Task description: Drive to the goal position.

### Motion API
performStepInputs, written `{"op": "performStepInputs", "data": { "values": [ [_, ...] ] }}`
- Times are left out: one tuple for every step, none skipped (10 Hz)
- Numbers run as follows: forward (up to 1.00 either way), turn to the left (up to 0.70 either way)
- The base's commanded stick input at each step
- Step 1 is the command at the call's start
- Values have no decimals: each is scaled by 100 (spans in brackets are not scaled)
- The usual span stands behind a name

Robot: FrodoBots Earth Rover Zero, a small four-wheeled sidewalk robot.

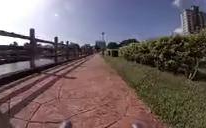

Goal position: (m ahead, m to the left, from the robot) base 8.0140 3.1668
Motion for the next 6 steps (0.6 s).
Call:
{"op": "performStepInputs", "data": {
  "values": [
    [50, 3],
    [50, 4],
    [50, 0],
    [50, 0],
    [50, 0],
    [50, 0]
  ]
}}
